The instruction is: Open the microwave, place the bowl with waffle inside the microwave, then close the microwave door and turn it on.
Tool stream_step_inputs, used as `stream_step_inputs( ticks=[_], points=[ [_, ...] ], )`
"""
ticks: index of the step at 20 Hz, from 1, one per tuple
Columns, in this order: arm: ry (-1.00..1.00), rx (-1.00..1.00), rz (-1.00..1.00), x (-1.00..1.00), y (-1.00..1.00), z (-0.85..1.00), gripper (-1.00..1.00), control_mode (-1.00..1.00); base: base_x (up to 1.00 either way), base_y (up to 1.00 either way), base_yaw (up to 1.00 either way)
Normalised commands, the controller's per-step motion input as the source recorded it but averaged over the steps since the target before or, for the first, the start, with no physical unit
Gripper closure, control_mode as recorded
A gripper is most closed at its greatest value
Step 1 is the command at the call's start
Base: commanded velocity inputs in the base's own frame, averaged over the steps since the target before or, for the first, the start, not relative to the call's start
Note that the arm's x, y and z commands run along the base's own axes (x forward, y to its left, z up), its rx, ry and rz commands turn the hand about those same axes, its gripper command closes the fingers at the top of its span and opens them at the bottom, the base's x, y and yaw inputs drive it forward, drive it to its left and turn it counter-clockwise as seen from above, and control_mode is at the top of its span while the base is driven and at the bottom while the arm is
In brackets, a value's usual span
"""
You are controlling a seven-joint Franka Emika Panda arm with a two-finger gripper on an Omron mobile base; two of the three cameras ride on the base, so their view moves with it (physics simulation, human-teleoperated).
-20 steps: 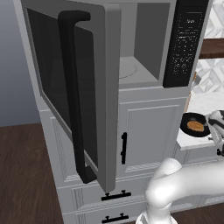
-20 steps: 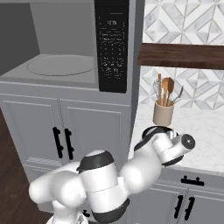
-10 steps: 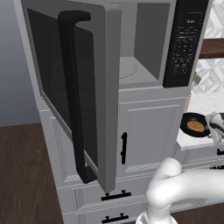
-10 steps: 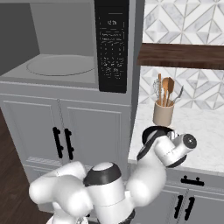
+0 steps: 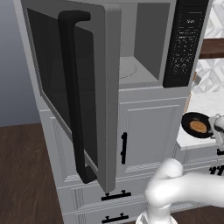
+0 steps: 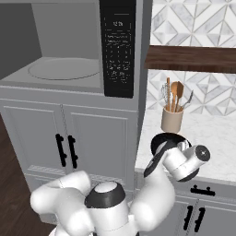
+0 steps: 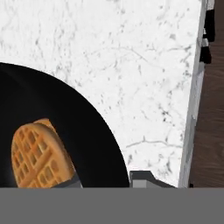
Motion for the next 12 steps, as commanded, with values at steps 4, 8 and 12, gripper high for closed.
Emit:
stream_step_inputs(
  ticks=[4,8,12],
  points=[
    [-0.23,-0.02,0.0,-0.65,0.04,0.54,1.0,-1.0,0.0,0.0,0.0],
    [-0.11,-0.1,0.0,-1.0,0.0,0.94,1.0,-1.0,0.0,0.0,0.0],
    [-0.05,-0.14,0.06,-1.0,0.28,1.0,1.0,-1.0,0.0,0.0,0.0]
  ],
)
